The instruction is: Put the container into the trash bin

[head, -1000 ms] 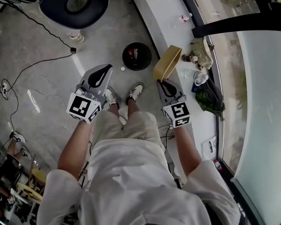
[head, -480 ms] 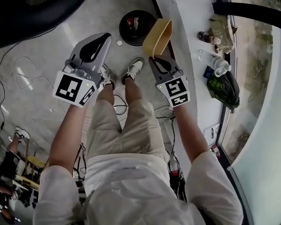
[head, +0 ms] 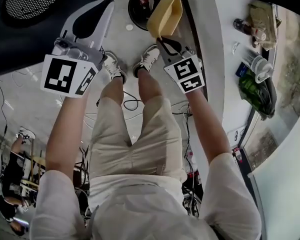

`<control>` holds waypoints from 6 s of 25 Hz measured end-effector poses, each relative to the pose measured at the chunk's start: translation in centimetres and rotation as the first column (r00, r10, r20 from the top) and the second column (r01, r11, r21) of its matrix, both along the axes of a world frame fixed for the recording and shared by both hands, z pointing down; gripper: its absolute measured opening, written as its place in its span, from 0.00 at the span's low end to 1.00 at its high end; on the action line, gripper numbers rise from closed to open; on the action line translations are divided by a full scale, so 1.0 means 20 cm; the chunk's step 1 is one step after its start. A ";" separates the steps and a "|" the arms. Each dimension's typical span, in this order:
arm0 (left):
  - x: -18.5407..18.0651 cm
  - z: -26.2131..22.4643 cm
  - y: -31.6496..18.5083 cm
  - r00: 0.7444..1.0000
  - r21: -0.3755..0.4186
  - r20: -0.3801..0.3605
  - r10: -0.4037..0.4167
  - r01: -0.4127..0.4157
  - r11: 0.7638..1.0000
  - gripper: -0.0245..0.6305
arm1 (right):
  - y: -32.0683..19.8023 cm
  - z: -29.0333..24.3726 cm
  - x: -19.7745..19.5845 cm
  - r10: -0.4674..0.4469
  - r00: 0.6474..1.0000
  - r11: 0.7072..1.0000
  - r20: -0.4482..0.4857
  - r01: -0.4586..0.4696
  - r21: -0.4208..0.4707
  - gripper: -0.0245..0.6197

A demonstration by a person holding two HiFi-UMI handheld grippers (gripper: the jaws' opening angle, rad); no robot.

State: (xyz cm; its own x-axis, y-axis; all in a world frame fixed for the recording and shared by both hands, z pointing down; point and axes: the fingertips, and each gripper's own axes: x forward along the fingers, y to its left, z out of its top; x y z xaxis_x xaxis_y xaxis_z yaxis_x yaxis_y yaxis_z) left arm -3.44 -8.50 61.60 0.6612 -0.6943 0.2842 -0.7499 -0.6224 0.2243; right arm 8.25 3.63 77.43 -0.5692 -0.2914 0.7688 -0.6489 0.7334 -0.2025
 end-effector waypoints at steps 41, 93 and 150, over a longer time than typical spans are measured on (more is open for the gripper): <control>0.18 0.72 -0.20 0.998 -0.001 -0.056 -0.013 0.012 1.000 0.06 | -0.19 0.98 -0.02 -0.208 0.974 0.955 -0.085 0.184 -0.233 0.07; 0.31 0.20 -0.11 0.996 -0.037 -0.027 0.083 -0.084 0.996 0.06 | -0.32 0.41 -0.06 -0.117 0.993 0.955 -0.011 0.109 -0.275 0.04; -0.51 -2.31 0.21 0.987 0.389 -0.084 -0.135 0.158 0.907 0.06 | -0.40 -2.82 -0.01 0.177 0.891 0.841 0.418 -0.357 0.405 0.04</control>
